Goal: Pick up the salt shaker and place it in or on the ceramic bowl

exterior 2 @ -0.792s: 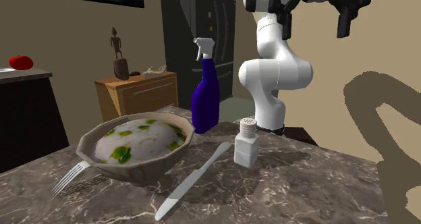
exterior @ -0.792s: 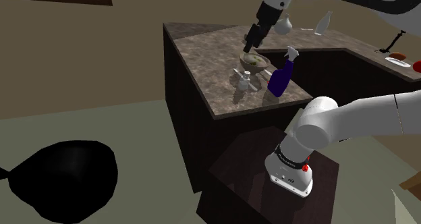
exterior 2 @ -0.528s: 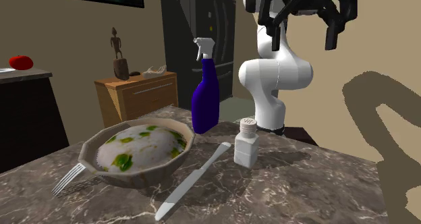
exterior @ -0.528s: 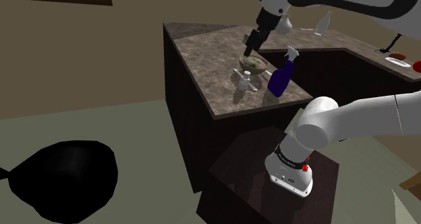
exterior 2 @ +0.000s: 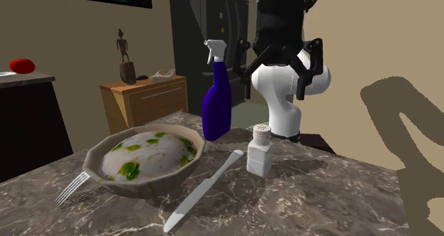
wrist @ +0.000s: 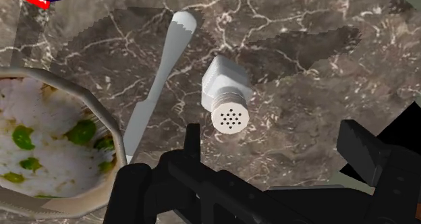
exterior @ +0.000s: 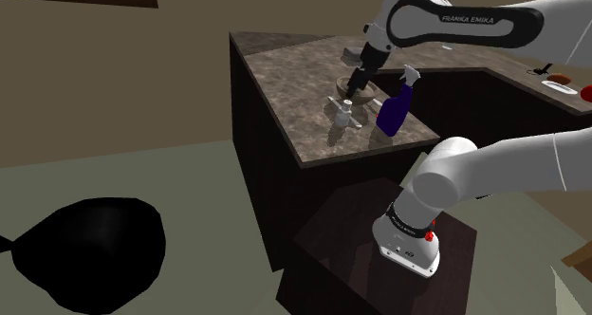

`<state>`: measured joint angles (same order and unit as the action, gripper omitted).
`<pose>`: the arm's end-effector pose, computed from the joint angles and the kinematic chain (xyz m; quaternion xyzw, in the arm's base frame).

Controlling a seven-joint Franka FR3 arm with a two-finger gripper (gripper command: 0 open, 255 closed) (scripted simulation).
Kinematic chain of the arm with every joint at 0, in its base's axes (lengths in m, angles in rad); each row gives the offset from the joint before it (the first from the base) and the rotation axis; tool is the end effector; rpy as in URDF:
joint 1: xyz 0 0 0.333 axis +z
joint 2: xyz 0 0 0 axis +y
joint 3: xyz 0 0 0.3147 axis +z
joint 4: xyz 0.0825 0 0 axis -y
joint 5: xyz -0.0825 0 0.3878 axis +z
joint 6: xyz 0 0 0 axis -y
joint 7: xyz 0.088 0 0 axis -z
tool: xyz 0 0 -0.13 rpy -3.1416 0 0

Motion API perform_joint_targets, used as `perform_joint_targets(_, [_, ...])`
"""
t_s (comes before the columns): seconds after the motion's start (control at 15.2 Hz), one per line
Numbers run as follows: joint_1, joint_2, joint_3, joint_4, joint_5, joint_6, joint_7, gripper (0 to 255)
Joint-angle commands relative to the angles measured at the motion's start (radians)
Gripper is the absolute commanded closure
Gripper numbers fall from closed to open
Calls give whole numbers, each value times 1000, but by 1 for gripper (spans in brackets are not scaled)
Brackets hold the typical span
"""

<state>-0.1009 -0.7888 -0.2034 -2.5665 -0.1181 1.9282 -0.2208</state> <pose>0.3213 -0.1154 0.4929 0.9974 -0.0005 0.0725 0.0017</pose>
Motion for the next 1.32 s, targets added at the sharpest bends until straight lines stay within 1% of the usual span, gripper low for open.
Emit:
perform_joint_targets(0.0, [-18, 19, -28, -42, -25, 60, -20, 0])
perform_joint_targets(0.4, [-21, 48, -43, -98, -35, 146, -23, 0])
perform_joint_targets(0.53, [-21, 65, -49, -122, -38, 187, -23, 0])
perform_joint_targets(1.06, [-21, 65, -49, -122, -38, 187, -23, 0])
perform_joint_targets(1.12, [-21, 65, -49, -122, -38, 187, -23, 255])
perform_joint_targets(1.25, [-21, 65, -49, -122, -38, 187, -23, 255])
